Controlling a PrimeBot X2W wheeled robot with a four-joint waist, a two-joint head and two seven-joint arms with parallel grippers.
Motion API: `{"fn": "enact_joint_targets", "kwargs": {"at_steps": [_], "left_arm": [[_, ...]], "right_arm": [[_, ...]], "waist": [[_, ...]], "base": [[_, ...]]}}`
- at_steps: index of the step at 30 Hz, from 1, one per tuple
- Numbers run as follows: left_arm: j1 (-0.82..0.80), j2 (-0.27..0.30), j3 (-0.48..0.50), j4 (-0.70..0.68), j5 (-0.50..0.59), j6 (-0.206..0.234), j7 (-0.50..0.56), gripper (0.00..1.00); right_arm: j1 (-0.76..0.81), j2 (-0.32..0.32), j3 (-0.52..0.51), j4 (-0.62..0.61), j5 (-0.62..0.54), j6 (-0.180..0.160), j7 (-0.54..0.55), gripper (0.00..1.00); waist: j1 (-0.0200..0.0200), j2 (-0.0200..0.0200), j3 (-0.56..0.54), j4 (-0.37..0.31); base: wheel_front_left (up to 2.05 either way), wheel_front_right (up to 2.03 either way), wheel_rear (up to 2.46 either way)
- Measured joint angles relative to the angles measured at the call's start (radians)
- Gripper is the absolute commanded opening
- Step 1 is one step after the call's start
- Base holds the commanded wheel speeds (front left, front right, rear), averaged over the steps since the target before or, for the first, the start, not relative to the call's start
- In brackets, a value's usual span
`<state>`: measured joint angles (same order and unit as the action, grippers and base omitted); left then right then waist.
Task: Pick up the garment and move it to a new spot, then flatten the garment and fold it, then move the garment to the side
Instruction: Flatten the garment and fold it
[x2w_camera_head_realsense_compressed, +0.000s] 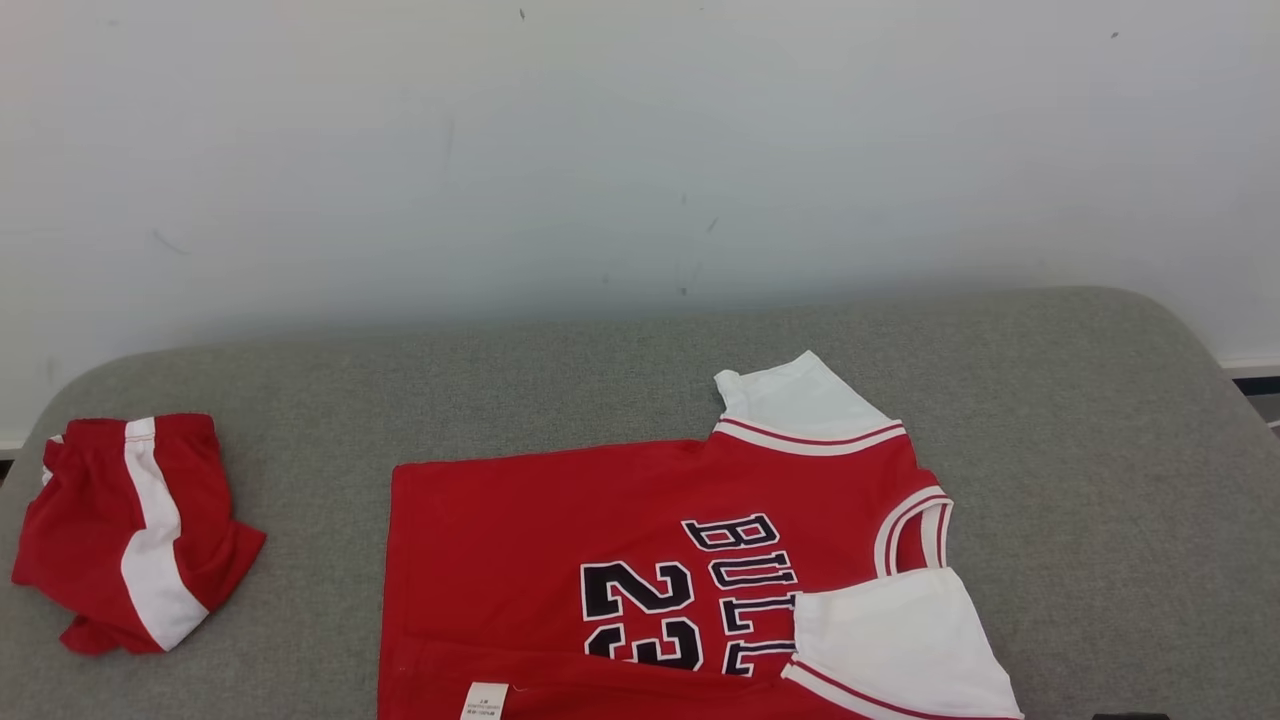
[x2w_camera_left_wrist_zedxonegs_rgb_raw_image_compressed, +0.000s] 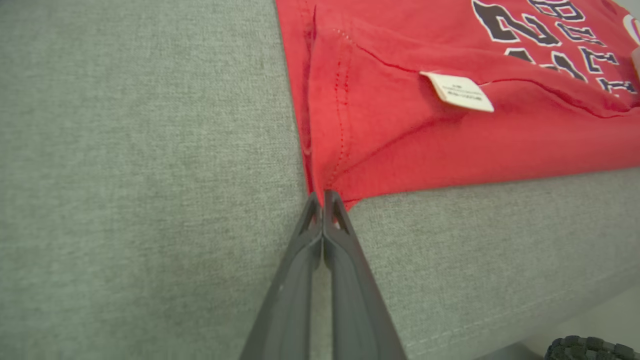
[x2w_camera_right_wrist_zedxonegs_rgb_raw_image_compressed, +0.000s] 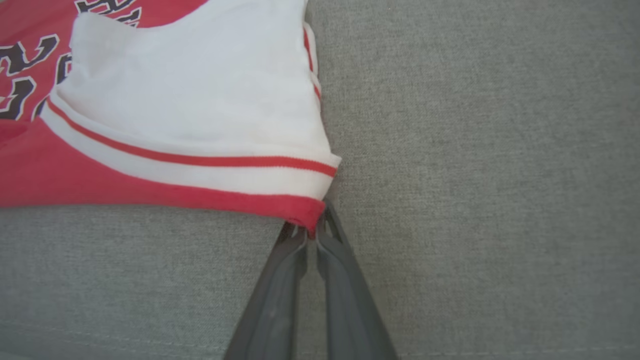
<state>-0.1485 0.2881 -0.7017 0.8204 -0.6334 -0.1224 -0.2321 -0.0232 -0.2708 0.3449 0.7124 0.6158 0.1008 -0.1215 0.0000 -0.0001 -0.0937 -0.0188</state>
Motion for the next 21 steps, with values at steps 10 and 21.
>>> {"fn": "enact_joint_targets", "kwargs": {"at_steps": [10,21], "left_arm": [[0.002,-0.004,0.018,-0.026,-0.026,0.018,0.012,1.0],[0.05,0.04,0.049,-0.168,-0.045,0.027,0.016,1.0]], "right_arm": [[0.016,0.001,-0.013,-0.043,0.015,-0.025,0.026,1.0],[0.037,-0.01,-0.067,-0.197,0.1,-0.008,0.026,1.0]], "waist": [[0.0,0.0,0.002,0.007],[0.0,0.0,-0.003,0.009]], "base": [[0.0,0.0,0.0],[0.0,0.0,0.0]]}}
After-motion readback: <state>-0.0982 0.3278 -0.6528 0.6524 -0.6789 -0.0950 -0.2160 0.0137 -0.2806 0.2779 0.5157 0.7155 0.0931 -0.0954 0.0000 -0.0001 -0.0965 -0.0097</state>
